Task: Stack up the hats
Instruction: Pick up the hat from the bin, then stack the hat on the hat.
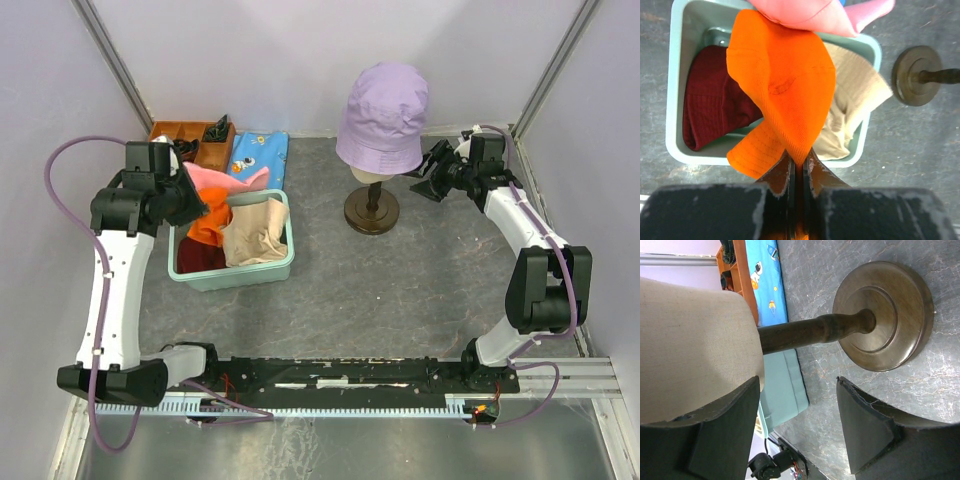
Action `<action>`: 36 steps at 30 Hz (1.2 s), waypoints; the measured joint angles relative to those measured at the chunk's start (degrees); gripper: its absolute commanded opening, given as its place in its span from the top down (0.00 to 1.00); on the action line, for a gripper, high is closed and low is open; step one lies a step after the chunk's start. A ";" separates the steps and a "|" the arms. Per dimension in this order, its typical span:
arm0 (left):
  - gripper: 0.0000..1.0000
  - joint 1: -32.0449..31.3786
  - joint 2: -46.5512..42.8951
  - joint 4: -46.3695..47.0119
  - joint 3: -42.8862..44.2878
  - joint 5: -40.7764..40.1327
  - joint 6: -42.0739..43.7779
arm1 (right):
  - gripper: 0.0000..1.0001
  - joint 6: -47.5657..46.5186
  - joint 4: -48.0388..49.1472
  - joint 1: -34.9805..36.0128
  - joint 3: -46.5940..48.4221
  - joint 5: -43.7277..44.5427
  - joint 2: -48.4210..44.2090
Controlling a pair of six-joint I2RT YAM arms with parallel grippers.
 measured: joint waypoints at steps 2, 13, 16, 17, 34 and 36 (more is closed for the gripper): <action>0.97 0.02 0.35 -0.59 2.62 1.05 -0.35 | 0.29 -0.07 0.02 0.00 0.07 0.02 0.00; 0.97 0.00 5.95 -3.54 19.78 4.50 -2.54 | 0.29 -0.33 -0.35 0.00 0.22 0.48 0.00; 0.97 0.00 7.32 -3.37 24.85 4.81 -3.30 | 0.29 -0.44 -0.81 0.00 0.48 0.52 0.00; 0.97 0.00 7.67 -3.04 26.32 5.14 -3.67 | 0.29 -0.55 -1.05 0.00 0.66 0.59 0.00; 0.97 -4.15 13.75 23.82 22.05 13.75 -12.92 | 0.27 -2.49 -4.13 -0.11 0.13 7.58 -18.45; 0.97 -5.18 14.75 27.47 22.97 15.21 -13.25 | 0.26 -1.99 -4.04 -0.11 0.02 8.24 -22.60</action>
